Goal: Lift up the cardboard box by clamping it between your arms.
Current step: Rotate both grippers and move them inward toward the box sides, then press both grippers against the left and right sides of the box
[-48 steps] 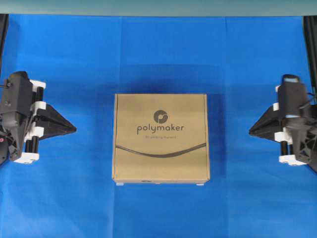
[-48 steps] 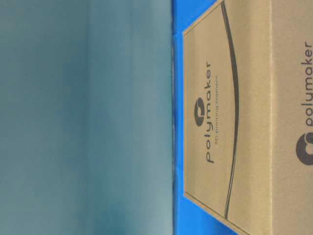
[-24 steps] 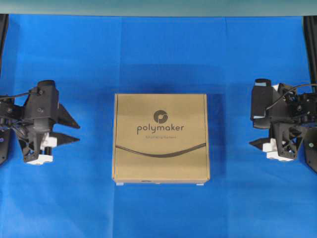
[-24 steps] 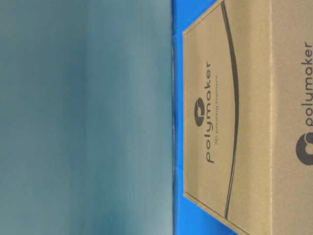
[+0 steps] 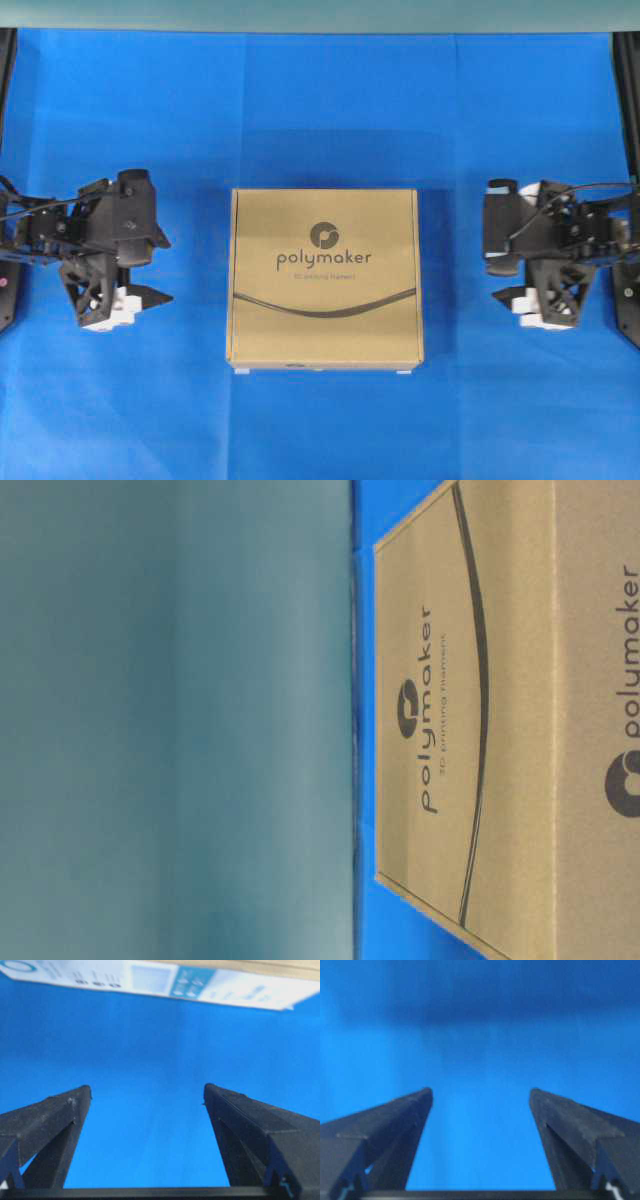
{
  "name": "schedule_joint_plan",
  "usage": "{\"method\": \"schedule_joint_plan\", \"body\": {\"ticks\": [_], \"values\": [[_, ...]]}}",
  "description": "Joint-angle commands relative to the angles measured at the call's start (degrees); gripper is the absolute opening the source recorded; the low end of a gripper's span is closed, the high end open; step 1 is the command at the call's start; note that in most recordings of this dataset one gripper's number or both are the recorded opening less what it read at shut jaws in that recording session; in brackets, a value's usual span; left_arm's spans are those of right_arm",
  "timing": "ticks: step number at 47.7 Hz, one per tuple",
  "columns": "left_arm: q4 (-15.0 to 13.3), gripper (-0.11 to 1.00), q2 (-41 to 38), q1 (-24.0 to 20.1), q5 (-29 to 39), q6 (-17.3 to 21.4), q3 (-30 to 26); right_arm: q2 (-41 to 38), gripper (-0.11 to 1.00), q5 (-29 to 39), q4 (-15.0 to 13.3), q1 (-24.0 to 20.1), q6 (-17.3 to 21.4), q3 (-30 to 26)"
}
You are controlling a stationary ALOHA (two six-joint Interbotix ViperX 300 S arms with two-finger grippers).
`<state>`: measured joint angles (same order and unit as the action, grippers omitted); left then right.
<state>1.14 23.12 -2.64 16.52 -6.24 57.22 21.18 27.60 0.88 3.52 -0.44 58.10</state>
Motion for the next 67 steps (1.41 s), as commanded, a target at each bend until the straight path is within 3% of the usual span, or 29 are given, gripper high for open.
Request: {"method": "schedule_joint_plan", "body": {"ticks": [1, 10, 26, 47, 67], "values": [[0.1, 0.88, -1.7, -0.4, -1.0, 0.2, -1.5, -2.5, 0.99, -4.1, -0.2, -0.1, -0.4, -0.5], [0.1, 0.88, -6.6, -0.6, -3.2, 1.0, -3.2, -9.1, 0.99, -10.2, -0.1, -0.1, -0.6, -1.8], [0.1, 0.88, -12.7, -0.6, -5.6, 1.5, -6.1, -14.9, 0.99, -14.9, -0.2, -0.1, -1.1, -4.9], [0.1, 0.88, -19.0, -0.6, -5.5, 3.6, -11.3, -18.9, 0.99, -16.3, -0.1, -0.5, -1.1, -8.8], [0.1, 0.88, -20.0, -0.8, -4.8, 4.7, -13.0, -21.6, 0.99, -16.2, 0.0, -0.5, -0.3, -13.4]]}}
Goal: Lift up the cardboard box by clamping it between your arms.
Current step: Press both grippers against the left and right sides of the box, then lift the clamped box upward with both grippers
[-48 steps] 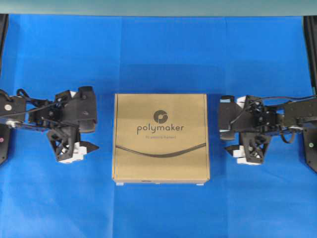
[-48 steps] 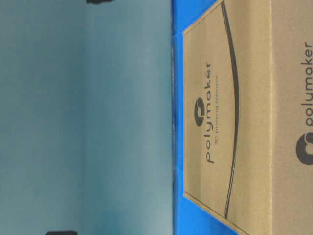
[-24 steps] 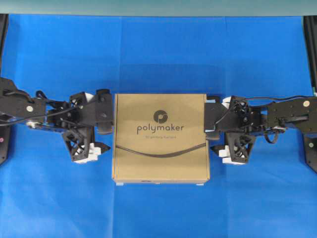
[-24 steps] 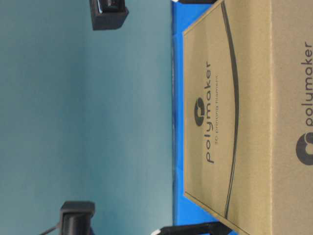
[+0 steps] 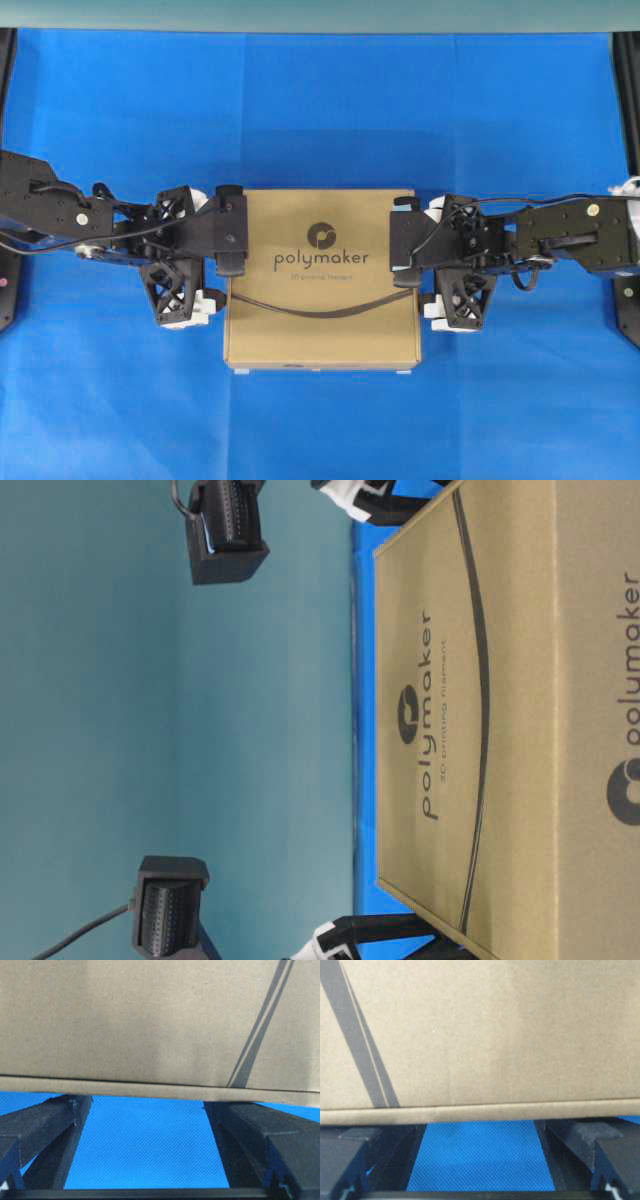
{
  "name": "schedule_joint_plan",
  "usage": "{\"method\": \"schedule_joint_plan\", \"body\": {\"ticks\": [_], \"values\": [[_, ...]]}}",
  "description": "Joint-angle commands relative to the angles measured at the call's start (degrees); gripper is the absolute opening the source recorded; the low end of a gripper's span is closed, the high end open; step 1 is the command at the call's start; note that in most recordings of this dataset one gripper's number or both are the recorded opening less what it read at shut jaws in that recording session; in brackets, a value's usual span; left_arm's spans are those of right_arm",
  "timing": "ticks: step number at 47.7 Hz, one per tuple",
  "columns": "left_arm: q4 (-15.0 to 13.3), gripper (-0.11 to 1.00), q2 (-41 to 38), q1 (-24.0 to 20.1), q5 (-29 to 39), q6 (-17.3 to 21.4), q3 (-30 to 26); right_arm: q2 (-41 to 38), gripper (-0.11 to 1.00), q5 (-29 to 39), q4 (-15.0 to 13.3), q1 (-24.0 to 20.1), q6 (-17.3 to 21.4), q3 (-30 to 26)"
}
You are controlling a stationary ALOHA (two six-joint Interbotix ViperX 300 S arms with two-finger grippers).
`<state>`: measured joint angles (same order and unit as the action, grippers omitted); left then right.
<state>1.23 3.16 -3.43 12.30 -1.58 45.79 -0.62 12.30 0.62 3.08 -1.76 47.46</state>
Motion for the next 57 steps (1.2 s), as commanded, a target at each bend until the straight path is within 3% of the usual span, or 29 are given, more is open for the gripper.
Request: {"method": "schedule_joint_plan", "body": {"ticks": [1, 22, 33, 43, 57], "values": [[0.0, 0.88, 0.0, 0.0, -0.6, 0.0, -1.6, 0.2, 0.99, -0.8, 0.2, -0.1, 1.1, -2.8], [0.0, 0.88, 2.0, 0.0, 1.8, 0.2, -4.7, 3.9, 0.99, 4.1, 0.3, 0.3, 1.0, -4.7], [0.1, 0.88, 7.5, -0.2, 10.3, 0.3, -9.0, 8.4, 0.99, 13.7, 0.5, 0.4, 1.0, -8.4], [0.1, 0.88, 12.5, -0.2, 19.5, 3.5, -14.3, 13.6, 0.99, 24.0, 0.5, 0.4, 1.0, -14.2], [0.1, 0.88, 15.0, -1.5, 32.4, 4.2, -27.0, 18.5, 0.99, 38.4, 0.5, 1.1, 1.0, -24.2]]}}
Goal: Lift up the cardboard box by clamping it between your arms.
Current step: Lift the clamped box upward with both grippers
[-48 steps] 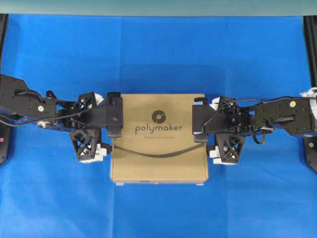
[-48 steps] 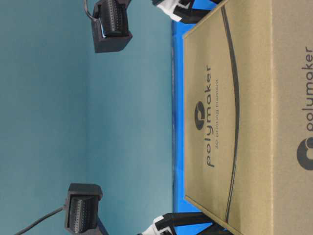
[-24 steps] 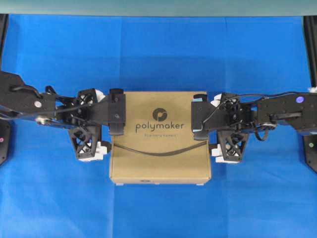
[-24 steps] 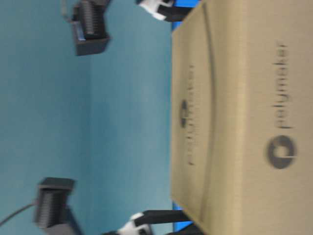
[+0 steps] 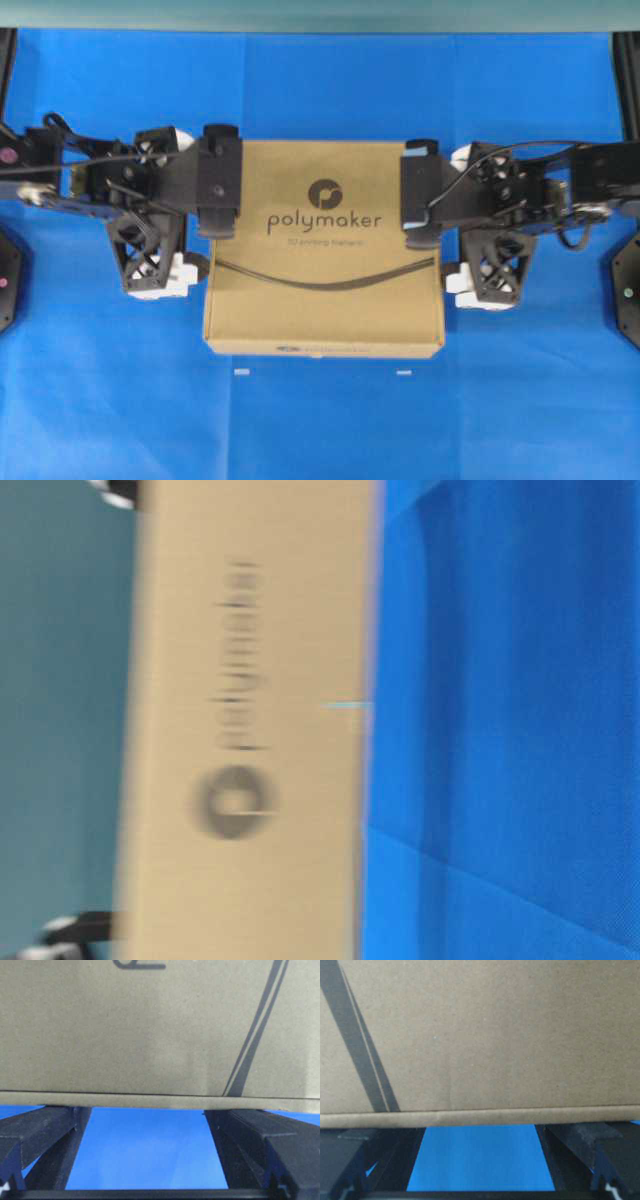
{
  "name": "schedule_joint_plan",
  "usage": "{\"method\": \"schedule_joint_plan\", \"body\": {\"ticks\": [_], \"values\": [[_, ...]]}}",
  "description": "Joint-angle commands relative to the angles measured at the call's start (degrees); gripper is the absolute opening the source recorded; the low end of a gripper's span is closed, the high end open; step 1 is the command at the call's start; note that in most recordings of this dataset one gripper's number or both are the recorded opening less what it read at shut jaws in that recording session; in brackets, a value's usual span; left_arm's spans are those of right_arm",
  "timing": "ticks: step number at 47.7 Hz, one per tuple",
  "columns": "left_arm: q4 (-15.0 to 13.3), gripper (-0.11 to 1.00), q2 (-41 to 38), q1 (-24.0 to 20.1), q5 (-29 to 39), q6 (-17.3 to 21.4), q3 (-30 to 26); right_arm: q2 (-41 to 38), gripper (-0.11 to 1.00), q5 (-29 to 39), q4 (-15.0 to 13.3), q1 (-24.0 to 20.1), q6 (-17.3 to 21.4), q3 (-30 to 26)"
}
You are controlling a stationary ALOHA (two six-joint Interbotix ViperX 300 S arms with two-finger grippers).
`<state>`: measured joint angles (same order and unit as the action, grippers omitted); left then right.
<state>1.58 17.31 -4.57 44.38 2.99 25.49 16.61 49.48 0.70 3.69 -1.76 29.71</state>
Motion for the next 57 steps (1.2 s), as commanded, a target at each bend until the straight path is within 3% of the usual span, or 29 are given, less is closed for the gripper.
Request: {"method": "schedule_joint_plan", "body": {"ticks": [1, 12, 21, 48, 57], "values": [[-0.3, 0.88, 0.9, -0.4, 1.7, -0.4, -8.1, 1.4, 0.99, 2.1, 0.4, 0.5, 1.0, -7.2], [-0.1, 0.88, 0.4, -0.3, 9.8, -0.4, -18.9, 2.0, 0.99, 12.7, 0.4, 0.5, 1.0, -17.1], [-0.3, 0.88, -0.7, -0.3, 13.9, -0.3, -24.2, 1.5, 0.99, 17.6, 0.3, 0.6, 0.7, -22.9], [-0.1, 0.88, -1.7, -0.4, 14.7, -0.2, -25.6, 1.5, 0.99, 18.0, 0.0, 1.8, 0.4, -23.0], [0.1, 0.88, -1.8, -0.6, 13.6, -0.3, -23.0, 1.5, 0.99, 15.4, 0.1, 2.3, 0.3, -19.3]]}}
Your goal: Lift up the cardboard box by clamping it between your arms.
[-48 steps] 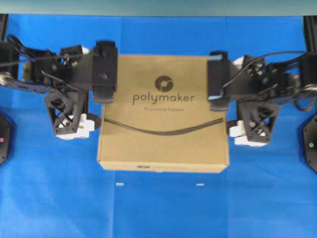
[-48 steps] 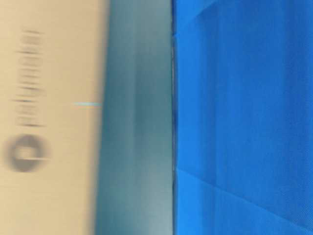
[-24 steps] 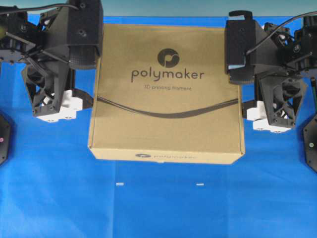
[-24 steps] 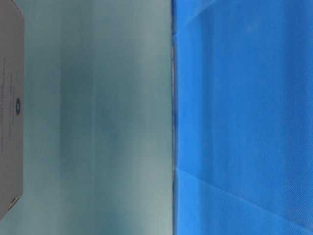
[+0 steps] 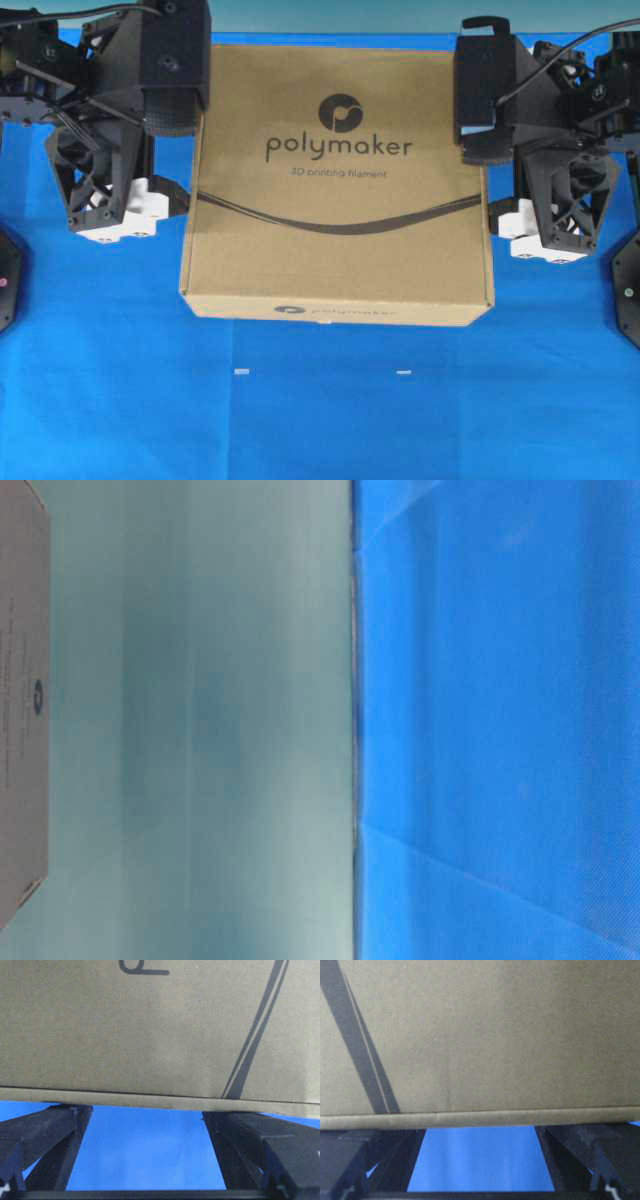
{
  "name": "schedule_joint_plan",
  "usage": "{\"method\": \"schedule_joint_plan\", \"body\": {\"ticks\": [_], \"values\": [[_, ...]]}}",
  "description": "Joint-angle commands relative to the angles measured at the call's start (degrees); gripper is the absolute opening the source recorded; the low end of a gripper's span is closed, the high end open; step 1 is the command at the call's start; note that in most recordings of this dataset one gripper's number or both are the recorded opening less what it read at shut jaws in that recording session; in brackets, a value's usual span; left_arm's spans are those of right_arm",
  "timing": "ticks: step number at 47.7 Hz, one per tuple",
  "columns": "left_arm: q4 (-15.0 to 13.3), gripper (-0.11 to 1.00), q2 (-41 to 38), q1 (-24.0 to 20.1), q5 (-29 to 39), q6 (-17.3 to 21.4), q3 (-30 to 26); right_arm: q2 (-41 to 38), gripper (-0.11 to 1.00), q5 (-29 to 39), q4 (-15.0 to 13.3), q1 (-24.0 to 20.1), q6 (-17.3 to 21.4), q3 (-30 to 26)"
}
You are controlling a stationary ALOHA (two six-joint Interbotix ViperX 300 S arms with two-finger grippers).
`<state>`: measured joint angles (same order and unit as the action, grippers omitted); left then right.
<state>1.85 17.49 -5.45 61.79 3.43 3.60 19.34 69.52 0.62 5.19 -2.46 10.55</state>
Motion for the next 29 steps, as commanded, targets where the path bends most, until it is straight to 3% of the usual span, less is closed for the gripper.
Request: {"method": "schedule_joint_plan", "body": {"ticks": [1, 19, 29], "values": [[-0.3, 0.88, -1.9, 0.3, -4.0, -0.7, -0.7, -1.2, 0.99, -5.6, 0.1, 0.8, 1.0, 0.8], [-0.3, 0.88, -2.7, 0.1, -16.3, -0.8, 12.5, -1.8, 0.99, -16.5, 0.2, 0.8, 1.1, 12.5], [-0.2, 0.88, -4.4, 0.1, -20.1, -1.0, 16.8, -3.7, 0.99, -24.5, 0.3, 0.4, 1.1, 18.5]]}}
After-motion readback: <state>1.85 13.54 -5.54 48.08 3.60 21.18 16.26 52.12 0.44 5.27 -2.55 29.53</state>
